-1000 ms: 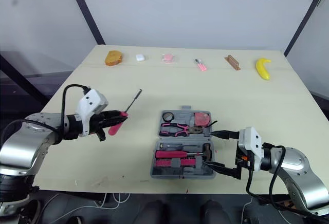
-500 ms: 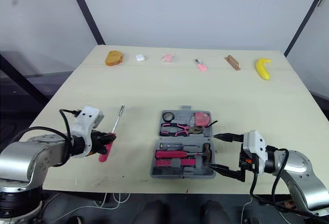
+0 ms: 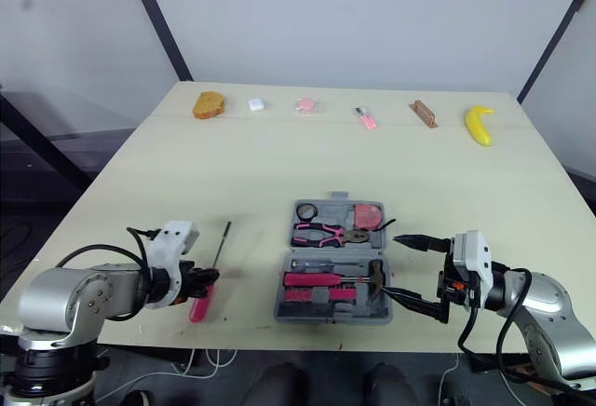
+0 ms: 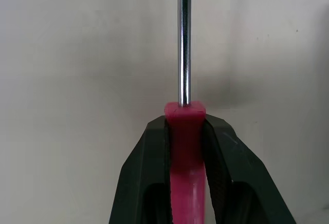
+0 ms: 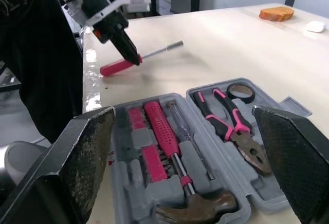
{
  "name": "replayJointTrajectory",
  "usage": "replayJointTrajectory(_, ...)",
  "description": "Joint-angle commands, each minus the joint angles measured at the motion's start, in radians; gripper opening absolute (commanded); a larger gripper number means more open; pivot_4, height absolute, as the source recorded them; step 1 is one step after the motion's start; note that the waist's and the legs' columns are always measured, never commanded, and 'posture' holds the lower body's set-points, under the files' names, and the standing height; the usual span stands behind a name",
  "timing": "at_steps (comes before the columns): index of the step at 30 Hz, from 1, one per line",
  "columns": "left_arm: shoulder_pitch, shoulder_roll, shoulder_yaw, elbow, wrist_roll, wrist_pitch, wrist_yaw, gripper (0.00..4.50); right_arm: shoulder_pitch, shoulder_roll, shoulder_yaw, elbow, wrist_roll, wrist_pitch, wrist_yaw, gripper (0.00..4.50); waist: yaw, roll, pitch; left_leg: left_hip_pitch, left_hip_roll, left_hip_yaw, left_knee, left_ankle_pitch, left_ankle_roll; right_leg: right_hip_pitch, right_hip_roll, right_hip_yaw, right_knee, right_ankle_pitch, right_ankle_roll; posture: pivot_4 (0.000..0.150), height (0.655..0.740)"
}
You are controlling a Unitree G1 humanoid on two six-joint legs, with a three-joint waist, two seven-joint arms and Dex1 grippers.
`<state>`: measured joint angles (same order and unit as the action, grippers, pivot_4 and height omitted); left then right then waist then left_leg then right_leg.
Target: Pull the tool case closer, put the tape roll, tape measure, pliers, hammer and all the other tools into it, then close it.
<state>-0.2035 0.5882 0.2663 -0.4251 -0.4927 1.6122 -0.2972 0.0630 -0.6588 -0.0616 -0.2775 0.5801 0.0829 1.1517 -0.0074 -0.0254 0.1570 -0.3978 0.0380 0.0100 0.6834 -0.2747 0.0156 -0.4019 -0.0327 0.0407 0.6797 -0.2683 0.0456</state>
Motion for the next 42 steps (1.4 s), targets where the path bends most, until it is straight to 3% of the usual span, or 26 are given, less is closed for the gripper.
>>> replayJointTrajectory(1,-0.008,-0.016,-0.007,0.017,-0.002,0.002,0.029,0.41,0.007,-0.007,-0.025,-0.030,-0.002,-0.019,0.005,4.50,-0.001,0.001,-0.001,0.000,0.000,0.000,0.000,0.000,0.000,0.000,0.000,0.000,0.000,0.000,0.000,0.150,0.7400)
replayJointTrajectory(6,-0.028,-0.042,0.005,0.034,0.024,0.002,0.045,0.41,0.014,-0.011,-0.021,-0.032,-0.012,-0.021,0.008,4.50,0.000,0.001,-0.001,0.000,0.000,0.000,0.000,0.000,0.000,0.000,0.000,0.000,0.000,0.000,0.000,0.150,0.7400)
replayJointTrajectory(14,0.038,-0.081,0.042,-0.019,0.064,-0.125,0.066,4.19,0.015,-0.015,-0.027,-0.032,-0.025,-0.024,0.011,4.50,-0.003,0.001,-0.001,0.000,0.000,0.000,0.000,0.000,0.000,0.000,0.000,0.000,0.000,0.000,0.000,0.150,0.7400)
replayJointTrajectory(15,0.053,-0.083,0.044,-0.026,0.066,-0.153,0.062,4.39,0.015,-0.014,-0.027,-0.032,-0.027,-0.025,0.010,4.50,-0.004,0.001,-0.001,0.000,0.000,0.000,0.000,0.000,0.000,0.000,0.000,0.000,0.000,0.000,0.000,0.150,0.7400)
replayJointTrajectory(21,0.232,-0.127,0.029,-0.103,0.095,-0.414,0.050,4.39,0.028,-0.012,-0.020,-0.031,-0.038,-0.033,0.010,4.50,-0.004,0.002,-0.001,0.001,0.001,0.000,-0.002,0.000,0.000,0.000,-0.001,0.001,0.000,0.000,0.000,0.150,0.7400)
replayJointTrajectory(25,0.382,-0.227,-0.056,-0.136,0.179,-0.685,0.091,4.39,0.012,-0.016,-0.012,-0.024,-0.046,-0.031,0.011,4.50,-0.001,0.002,-0.001,0.001,0.001,0.002,-0.002,0.000,0.000,0.000,-0.003,0.001,-0.001,0.000,0.000,0.150,0.7400)
replayJointTrajectory(32,0.464,-0.286,-0.096,-0.069,0.239,-0.924,0.083,4.39,0.015,-0.020,-0.011,-0.033,-0.050,-0.026,0.012,4.50,0.008,0.002,-0.001,0.001,0.000,0.003,-0.002,0.000,0.000,0.000,-0.003,0.001,-0.002,0.000,0.000,0.150,0.7400)
replayJointTrajectory(42,0.456,-0.335,-0.111,0.019,0.273,-1.013,0.106,4.39,0.014,-0.019,-0.007,-0.039,-0.057,-0.024,0.008,4.50,0.008,0.002,-0.001,0.001,-0.001,0.003,-0.001,0.000,0.000,0.000,-0.001,0.001,-0.002,0.000,0.000,0.150,0.7400)
